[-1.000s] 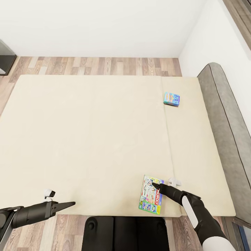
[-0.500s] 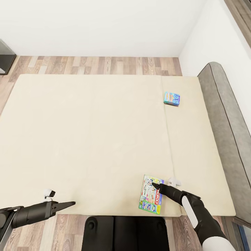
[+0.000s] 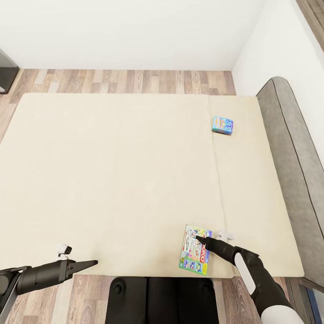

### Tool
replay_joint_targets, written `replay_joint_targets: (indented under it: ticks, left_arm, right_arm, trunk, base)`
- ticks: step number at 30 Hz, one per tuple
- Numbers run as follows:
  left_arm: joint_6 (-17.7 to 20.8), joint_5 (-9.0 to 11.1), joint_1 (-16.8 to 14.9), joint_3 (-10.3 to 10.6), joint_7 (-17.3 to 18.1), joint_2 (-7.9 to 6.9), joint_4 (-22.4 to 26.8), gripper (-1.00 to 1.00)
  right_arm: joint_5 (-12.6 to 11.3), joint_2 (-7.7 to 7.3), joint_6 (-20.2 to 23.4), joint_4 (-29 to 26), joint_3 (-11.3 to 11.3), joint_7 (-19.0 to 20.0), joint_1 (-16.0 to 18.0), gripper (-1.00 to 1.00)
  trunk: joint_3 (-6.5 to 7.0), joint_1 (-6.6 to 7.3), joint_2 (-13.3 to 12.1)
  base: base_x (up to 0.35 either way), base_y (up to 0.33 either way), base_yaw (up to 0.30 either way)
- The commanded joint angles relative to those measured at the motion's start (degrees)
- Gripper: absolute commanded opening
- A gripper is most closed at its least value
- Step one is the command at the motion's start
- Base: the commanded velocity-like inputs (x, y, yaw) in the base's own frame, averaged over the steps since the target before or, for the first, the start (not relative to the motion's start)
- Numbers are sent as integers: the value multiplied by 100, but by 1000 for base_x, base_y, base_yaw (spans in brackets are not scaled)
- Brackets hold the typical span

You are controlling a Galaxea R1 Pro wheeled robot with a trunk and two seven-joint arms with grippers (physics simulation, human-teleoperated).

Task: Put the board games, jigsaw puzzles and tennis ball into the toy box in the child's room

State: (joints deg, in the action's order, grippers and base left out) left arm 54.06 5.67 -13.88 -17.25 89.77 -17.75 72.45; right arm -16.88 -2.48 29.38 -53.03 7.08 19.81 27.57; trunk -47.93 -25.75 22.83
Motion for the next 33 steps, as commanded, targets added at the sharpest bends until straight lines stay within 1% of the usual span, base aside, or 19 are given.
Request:
replay_joint_targets:
  ticks: [1, 22, 29, 33]
  left_arm:
    - [61, -4, -1, 1, 23, -1, 1, 100]
    - [52, -8, -1, 10, 23, 8, 1, 100]
    - [52, -13, -1, 18, 23, 8, -1, 100]
    - [46, -19, -1, 19, 23, 8, 3, 100]
  right_arm:
    - [-26, 2, 41, -5, 13, 13, 2, 100]
    - [-26, 2, 48, -5, 13, 14, 1, 100]
    - [-26, 3, 50, -5, 6, 21, 0, 100]
    - [-26, 60, 50, -5, 4, 24, 2, 100]
  trunk:
    - [-12, -3, 9]
    - [-132, -3, 9]
    - [-146, -3, 9]
    - [-148, -3, 9]
  base:
    - [0, 0, 0]
    - [0, 0, 0]
    - [0, 0, 0]
    - [0, 0, 0]
